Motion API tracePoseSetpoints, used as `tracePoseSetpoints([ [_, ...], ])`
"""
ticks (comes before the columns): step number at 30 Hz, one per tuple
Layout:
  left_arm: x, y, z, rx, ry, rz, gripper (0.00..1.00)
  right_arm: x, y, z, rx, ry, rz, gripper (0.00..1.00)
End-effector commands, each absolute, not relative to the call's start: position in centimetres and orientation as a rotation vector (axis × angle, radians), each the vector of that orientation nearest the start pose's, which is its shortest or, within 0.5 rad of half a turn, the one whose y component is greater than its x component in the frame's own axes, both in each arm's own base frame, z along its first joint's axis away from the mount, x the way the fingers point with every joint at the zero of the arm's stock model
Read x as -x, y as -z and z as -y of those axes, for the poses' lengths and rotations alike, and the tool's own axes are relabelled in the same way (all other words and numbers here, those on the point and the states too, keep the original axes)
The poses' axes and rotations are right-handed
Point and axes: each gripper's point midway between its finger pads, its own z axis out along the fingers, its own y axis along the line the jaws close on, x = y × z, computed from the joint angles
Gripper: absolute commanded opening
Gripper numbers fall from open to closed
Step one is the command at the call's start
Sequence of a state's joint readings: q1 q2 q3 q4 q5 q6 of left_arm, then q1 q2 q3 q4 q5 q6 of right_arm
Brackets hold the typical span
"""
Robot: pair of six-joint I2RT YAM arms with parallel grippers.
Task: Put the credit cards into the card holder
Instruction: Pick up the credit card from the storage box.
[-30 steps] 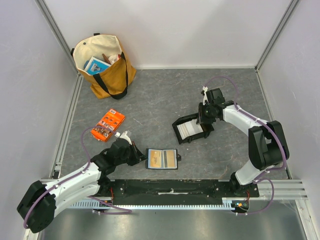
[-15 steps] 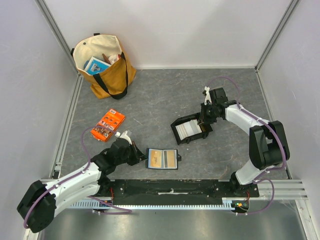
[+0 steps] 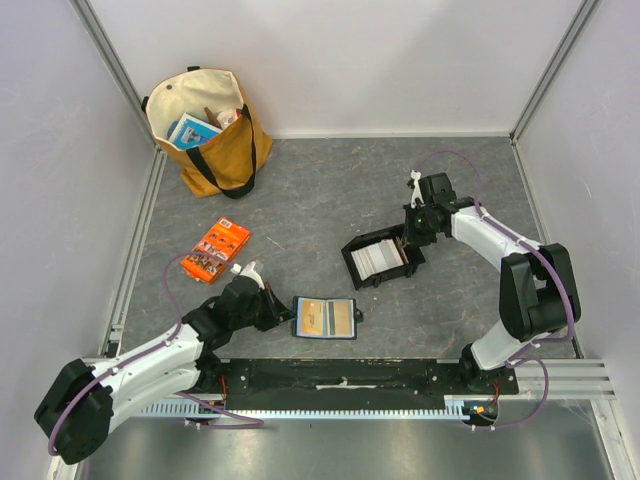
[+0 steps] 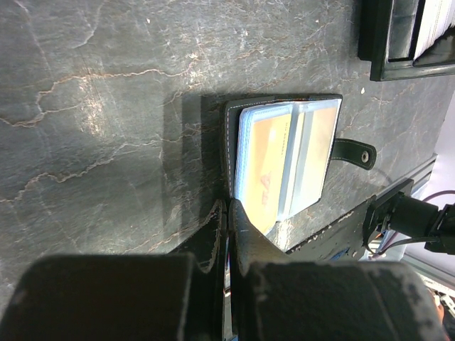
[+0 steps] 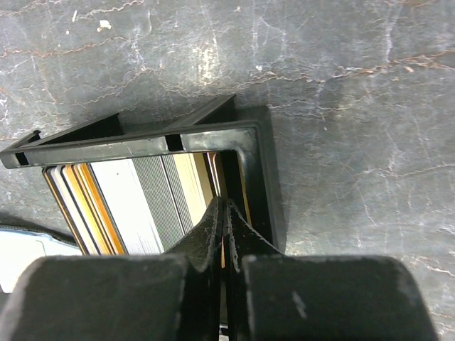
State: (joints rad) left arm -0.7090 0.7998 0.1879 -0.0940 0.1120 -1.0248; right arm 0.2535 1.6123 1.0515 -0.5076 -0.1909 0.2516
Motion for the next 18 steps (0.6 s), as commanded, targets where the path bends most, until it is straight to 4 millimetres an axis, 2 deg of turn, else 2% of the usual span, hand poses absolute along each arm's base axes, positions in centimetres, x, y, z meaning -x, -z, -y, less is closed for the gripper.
tracePoseSetpoints([
  [1, -15.4, -4.7, 20.7, 0.255, 1.007, -2.423, 0.02, -33.8, -7.9, -11.1, 0.053, -0.273, -2.644, 0.02],
  [6, -15.4, -4.7, 20.9, 0.252, 1.012, -2.424, 0.02, -33.7, -7.8, -10.8, 0.055, -0.235, -2.650, 0.02],
  [12, -15.4, -4.7, 20.9, 0.247, 1.011, -2.424, 0.02, -33.4, -7.6, -12.2, 0.075, -0.342, -2.659, 0.01],
  [18, -15.3, -4.8, 20.8, 0.252, 1.014, -2.421, 0.02, -33.9, -8.0, -12.3, 0.063, -0.350, -2.644, 0.00],
])
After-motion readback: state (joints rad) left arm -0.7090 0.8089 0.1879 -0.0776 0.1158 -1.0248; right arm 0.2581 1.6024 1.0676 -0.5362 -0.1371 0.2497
